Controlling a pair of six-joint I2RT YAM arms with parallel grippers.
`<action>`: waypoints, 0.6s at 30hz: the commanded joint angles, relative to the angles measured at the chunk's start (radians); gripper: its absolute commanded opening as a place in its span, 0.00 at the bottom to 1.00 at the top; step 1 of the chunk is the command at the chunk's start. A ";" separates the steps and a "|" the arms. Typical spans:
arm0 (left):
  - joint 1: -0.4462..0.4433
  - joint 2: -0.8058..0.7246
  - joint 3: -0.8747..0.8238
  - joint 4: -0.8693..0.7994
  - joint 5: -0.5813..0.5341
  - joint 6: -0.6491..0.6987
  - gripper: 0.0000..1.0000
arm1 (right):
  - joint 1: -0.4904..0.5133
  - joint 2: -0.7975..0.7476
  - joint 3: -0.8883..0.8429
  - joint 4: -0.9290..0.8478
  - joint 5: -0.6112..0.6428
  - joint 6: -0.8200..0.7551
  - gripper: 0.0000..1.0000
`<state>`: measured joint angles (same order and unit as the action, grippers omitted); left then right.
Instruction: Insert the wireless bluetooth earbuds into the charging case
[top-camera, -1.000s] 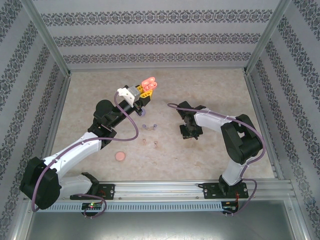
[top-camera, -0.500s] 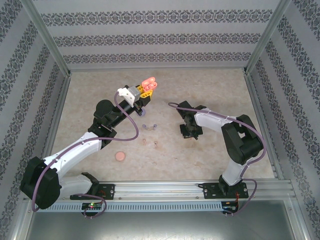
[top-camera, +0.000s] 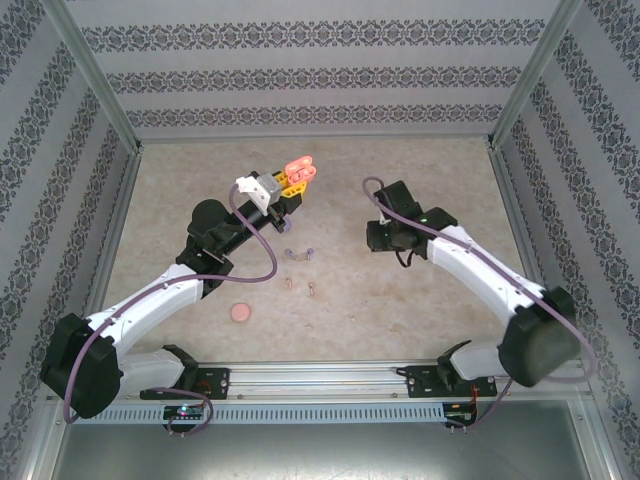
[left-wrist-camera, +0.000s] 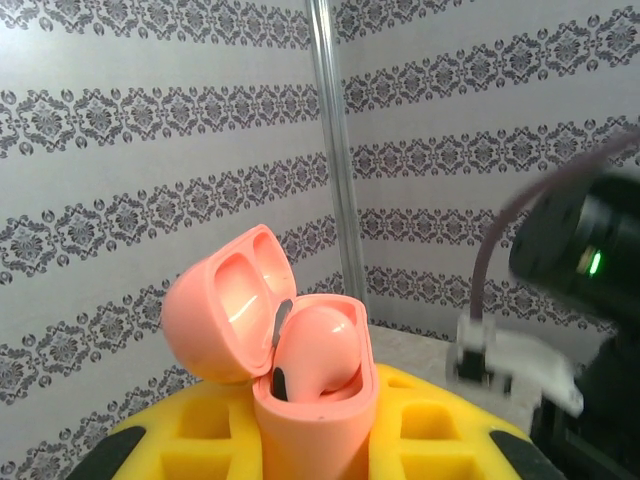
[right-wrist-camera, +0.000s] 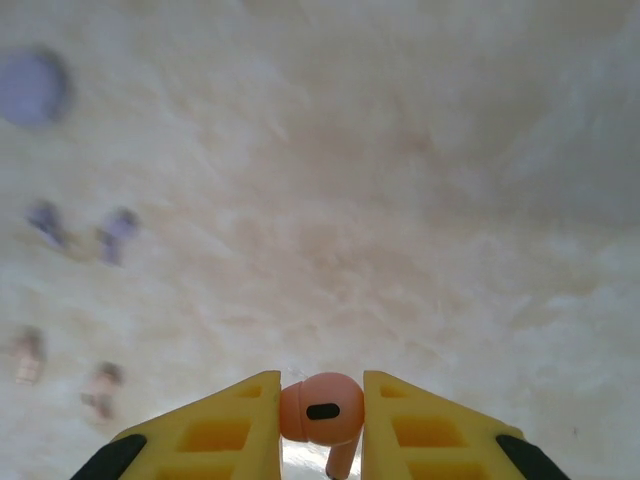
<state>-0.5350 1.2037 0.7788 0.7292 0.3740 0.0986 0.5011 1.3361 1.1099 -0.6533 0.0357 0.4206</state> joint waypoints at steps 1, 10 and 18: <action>-0.009 -0.008 0.039 -0.012 0.057 0.022 0.00 | 0.015 -0.097 0.087 0.075 -0.023 -0.016 0.22; -0.025 0.013 0.099 -0.078 0.131 0.065 0.00 | 0.060 -0.224 0.183 0.351 -0.072 -0.078 0.23; -0.048 0.068 0.144 -0.075 0.134 0.066 0.00 | 0.090 -0.232 0.188 0.560 -0.121 -0.069 0.24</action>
<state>-0.5663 1.2575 0.8837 0.6544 0.4866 0.1436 0.5804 1.1046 1.2766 -0.2184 -0.0513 0.3603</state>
